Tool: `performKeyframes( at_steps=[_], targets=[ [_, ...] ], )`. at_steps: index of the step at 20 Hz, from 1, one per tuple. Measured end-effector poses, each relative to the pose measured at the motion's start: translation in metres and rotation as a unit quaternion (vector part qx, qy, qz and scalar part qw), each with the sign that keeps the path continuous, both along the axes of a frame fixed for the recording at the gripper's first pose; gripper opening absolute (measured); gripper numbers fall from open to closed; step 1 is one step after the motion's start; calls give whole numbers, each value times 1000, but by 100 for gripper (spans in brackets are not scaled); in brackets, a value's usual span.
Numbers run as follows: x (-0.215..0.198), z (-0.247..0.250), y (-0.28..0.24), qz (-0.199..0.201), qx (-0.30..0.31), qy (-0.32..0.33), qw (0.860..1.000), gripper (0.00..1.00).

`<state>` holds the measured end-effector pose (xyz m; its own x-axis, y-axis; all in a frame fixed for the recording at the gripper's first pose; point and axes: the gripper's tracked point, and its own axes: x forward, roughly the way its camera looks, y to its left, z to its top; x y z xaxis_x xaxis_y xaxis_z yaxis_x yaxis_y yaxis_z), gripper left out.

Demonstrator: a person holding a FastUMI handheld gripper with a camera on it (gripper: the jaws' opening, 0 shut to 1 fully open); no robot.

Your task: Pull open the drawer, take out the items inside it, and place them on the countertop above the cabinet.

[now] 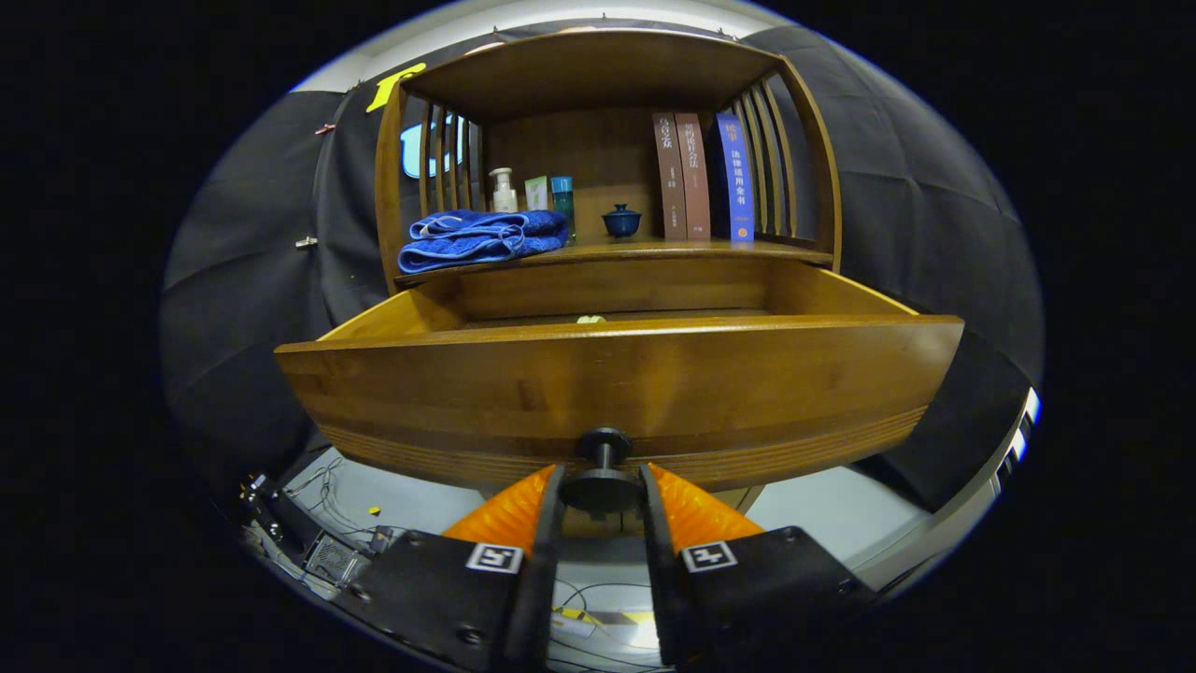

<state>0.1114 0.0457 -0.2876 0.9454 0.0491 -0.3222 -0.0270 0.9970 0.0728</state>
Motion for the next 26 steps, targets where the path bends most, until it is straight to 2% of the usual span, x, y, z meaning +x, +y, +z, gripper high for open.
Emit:
performKeyframes(
  at_steps=[1,4,5,6,7,9,11,14,16,22,26],
  targets=[
    [-3,7,-1,-3,4,-8,1000,51],
    [-11,27,-7,0,6,-12,1000,84],
    [-14,33,-10,-1,5,-4,1000,88],
    [-17,42,-10,1,9,3,1000,97],
    [-19,61,-10,3,20,-4,1000,100],
    [-15,99,-15,-5,38,-30,999,99],
    [-11,129,-23,-15,27,-27,999,99],
    [11,149,-19,-5,13,26,1000,99],
    [34,153,-6,13,31,72,997,99],
    [108,112,17,22,27,208,978,100],
    [139,71,30,16,27,287,958,100]
  ],
)
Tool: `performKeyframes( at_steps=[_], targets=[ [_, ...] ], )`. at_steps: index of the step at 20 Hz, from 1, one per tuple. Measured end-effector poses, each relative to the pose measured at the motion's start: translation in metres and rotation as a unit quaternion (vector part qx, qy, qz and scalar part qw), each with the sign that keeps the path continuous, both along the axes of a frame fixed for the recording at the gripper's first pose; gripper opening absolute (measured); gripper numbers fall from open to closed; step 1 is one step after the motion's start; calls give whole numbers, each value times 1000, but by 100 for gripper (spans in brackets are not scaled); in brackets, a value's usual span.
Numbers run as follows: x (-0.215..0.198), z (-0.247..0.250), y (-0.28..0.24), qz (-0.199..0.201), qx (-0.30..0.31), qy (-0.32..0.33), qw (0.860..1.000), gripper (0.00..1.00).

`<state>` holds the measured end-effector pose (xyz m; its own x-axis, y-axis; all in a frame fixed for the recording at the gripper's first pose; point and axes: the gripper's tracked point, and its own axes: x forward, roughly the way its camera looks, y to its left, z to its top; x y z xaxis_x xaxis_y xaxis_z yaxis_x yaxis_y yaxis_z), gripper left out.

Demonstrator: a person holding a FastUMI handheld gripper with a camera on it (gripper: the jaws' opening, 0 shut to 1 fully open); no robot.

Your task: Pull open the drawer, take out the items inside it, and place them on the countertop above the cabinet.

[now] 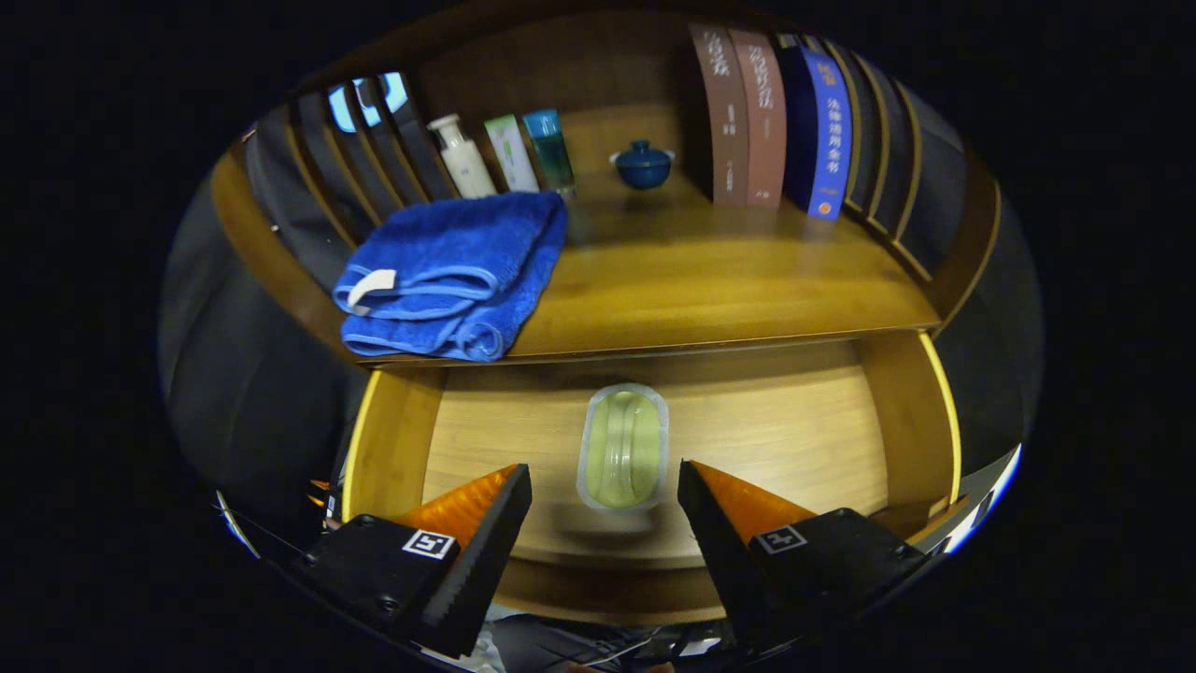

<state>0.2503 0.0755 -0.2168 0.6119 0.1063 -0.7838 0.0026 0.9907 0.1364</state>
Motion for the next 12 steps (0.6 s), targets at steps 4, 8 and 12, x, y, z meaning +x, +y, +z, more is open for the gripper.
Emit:
performKeyframes(
  at_steps=[4,8,12],
  targets=[
    [23,-33,-4,-11,-27,31,999,95],
    [32,-56,-2,-19,-32,63,997,73],
    [38,-69,-5,-31,-45,71,996,41]
  ],
)
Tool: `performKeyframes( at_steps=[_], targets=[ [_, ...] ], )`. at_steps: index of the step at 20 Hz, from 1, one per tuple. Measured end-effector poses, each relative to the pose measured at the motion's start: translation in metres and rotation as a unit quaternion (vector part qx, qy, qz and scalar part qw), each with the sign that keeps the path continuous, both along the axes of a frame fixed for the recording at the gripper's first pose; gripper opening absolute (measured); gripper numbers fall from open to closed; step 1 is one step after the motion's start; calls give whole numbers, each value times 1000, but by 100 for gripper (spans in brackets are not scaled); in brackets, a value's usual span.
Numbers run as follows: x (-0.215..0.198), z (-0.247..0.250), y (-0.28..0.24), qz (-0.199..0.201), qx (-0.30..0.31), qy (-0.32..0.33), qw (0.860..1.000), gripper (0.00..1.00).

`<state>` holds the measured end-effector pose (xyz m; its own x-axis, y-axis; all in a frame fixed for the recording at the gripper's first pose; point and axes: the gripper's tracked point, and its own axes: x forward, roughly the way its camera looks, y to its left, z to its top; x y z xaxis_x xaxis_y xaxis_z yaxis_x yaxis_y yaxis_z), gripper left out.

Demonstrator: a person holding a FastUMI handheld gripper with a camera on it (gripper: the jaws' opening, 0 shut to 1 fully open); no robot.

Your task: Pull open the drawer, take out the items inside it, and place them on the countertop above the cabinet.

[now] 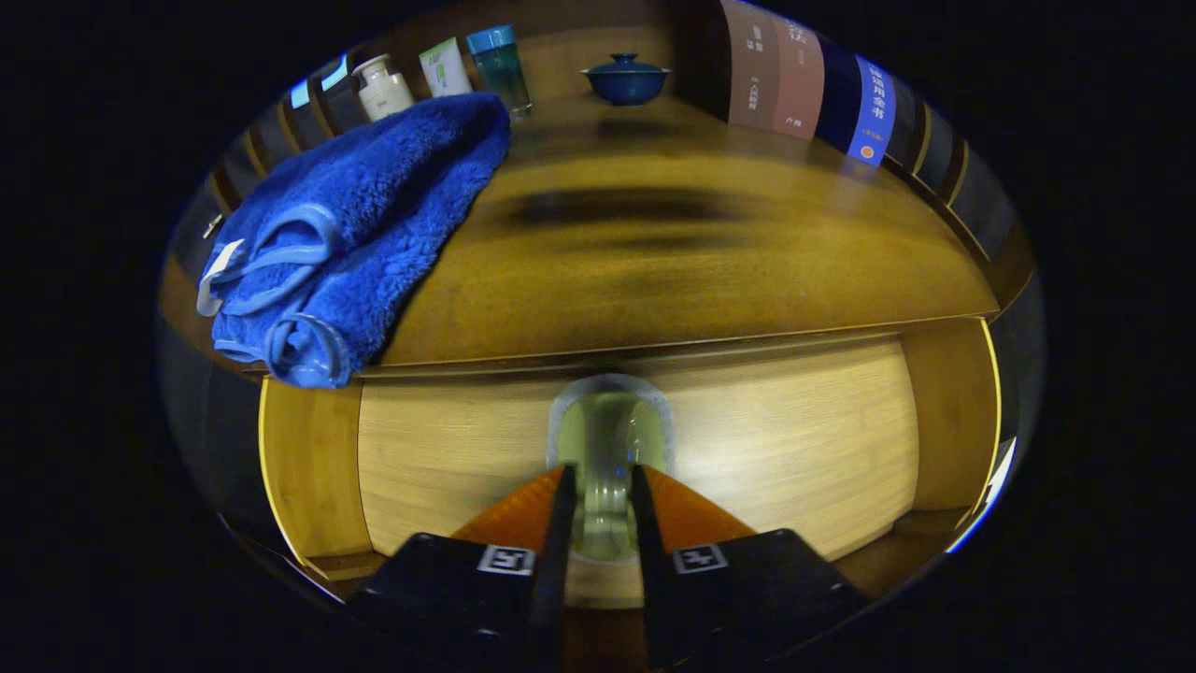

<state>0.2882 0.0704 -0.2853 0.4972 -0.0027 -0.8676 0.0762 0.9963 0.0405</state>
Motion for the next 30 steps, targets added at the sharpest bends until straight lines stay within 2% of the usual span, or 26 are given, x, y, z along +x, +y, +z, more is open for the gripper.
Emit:
performKeyframes(
  at_steps=[3,10,19,22,25,30],
  targets=[
    [0,-1,8,23,6,-7,1000,19],
    [-26,23,-2,29,13,-23,999,19],
    [-60,111,-19,31,33,-93,995,19],
    [-49,140,-31,22,29,-114,993,19],
    [-21,161,-40,16,20,-129,991,19],
    [37,166,-47,21,-6,-121,992,19]
  ],
)
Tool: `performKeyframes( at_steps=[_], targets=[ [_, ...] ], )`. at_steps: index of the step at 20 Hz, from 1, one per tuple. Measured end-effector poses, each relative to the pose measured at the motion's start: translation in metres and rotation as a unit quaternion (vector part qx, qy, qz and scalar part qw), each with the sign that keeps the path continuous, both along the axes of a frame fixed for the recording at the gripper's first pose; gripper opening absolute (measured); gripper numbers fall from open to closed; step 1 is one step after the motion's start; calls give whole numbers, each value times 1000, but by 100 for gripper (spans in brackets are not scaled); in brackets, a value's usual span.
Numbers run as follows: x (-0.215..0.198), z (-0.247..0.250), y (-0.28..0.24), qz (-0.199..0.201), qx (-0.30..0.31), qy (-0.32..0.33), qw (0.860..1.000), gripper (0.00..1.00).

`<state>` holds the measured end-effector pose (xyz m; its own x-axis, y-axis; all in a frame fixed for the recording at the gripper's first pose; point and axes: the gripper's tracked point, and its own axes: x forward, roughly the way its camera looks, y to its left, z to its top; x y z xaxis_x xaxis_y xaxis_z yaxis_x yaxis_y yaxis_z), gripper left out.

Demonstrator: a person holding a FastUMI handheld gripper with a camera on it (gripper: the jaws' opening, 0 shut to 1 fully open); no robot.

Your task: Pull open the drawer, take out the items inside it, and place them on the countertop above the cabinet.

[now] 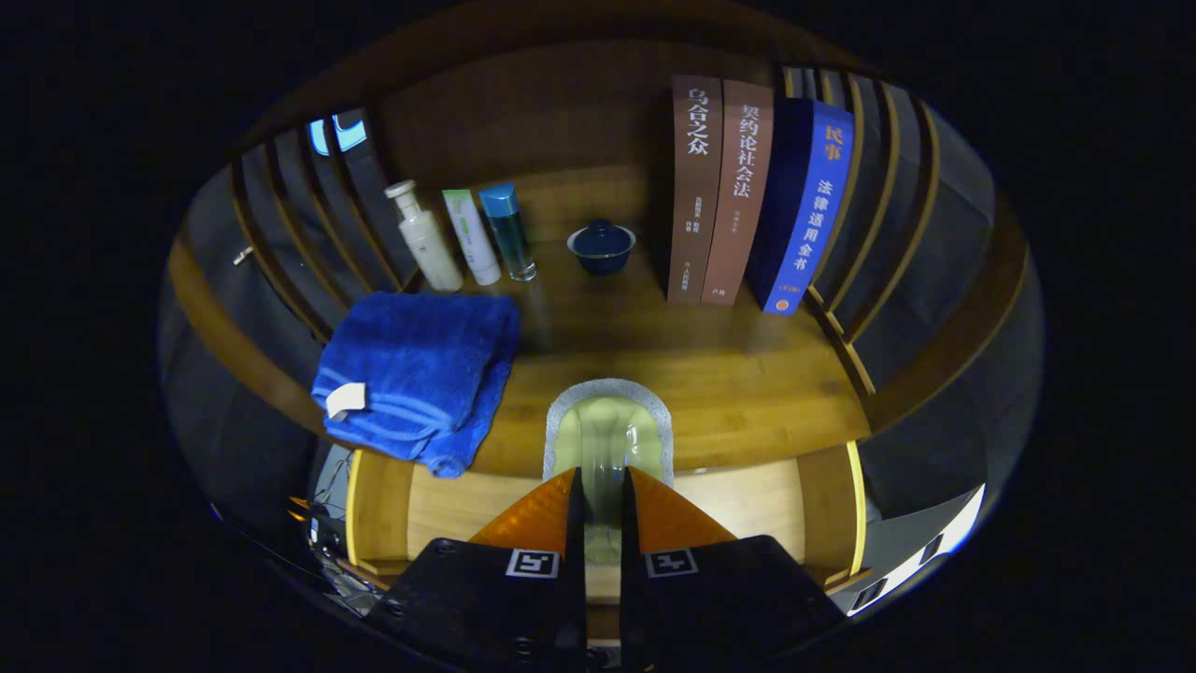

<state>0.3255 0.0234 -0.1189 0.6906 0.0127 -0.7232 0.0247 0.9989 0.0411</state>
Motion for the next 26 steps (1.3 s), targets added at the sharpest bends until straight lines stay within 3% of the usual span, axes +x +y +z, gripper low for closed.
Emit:
performKeyframes(
  at_steps=[8,16,21,22,26],
  targets=[
    [70,-15,6,0,-5,24,1000,19],
    [89,-21,3,-2,0,25,1000,19],
    [90,-23,-1,-8,13,22,1000,25],
    [88,-18,-1,-7,9,16,1000,29],
    [88,-17,-1,-1,-1,1,1000,65]
  ],
)
